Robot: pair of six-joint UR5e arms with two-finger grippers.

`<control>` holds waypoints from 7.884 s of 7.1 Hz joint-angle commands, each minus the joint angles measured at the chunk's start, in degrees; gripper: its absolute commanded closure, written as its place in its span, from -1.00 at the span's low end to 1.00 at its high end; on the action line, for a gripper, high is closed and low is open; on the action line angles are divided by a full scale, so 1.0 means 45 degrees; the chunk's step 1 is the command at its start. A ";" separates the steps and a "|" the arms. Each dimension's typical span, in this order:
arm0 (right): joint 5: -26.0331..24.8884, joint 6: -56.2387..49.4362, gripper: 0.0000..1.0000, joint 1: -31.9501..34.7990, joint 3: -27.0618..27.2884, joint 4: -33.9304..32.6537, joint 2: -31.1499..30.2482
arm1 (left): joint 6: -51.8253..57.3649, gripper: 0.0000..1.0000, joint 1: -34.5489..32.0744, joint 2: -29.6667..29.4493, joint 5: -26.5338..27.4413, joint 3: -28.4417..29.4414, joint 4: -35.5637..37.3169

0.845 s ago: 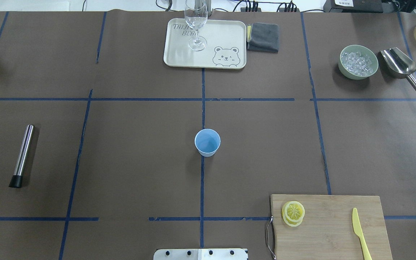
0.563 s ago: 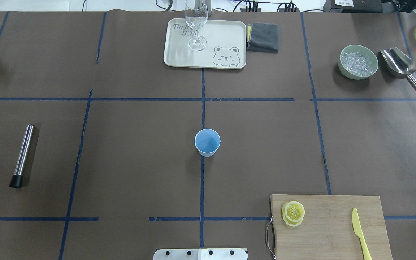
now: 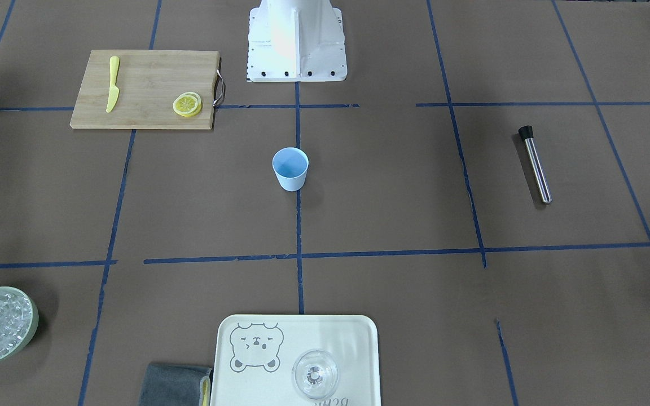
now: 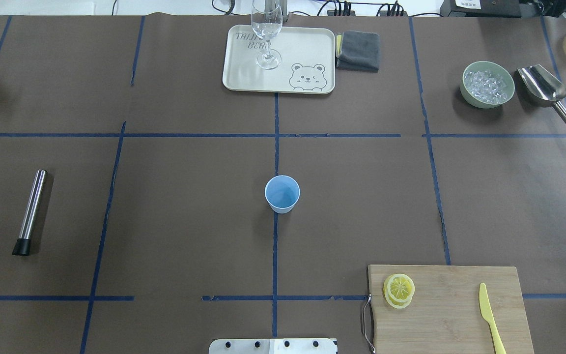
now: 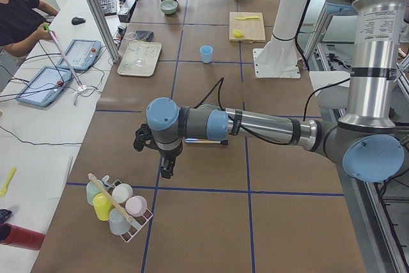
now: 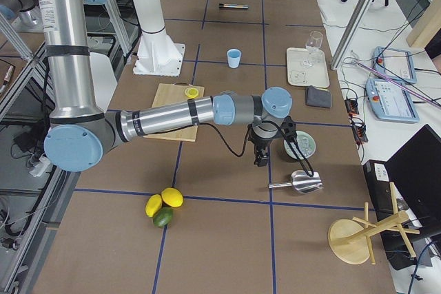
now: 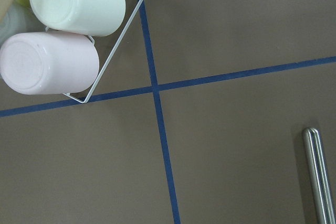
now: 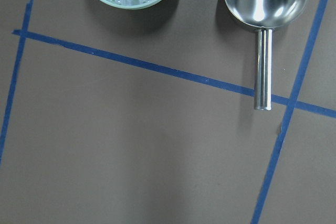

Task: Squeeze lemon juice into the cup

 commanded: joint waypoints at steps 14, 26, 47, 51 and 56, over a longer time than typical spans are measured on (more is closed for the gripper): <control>-1.0445 1.9903 -0.99 -1.5823 0.5020 0.4257 -0.0242 | -0.0031 -1.00 0.0078 -0.0006 -0.0079 0.0221 -0.0794; -1.0445 1.9903 0.02 -1.5921 0.4568 0.4277 -0.0105 | -0.0051 -1.00 0.0078 -0.0006 -0.0098 0.0201 -0.0833; -0.9842 2.0722 -0.05 -1.2330 0.2350 0.4120 0.5823 | -0.0031 -1.00 0.0058 0.0013 -0.0098 0.0104 -0.0833; -0.9820 2.1739 -0.17 -1.2462 0.0272 0.4257 0.7785 | -0.0031 -1.00 0.0058 0.0013 -0.0098 0.0065 -0.0833; -0.9820 2.1739 -0.29 -1.2835 0.0252 0.4277 0.7610 | -0.0031 -1.00 0.0058 0.0013 -0.0098 0.0084 -0.0833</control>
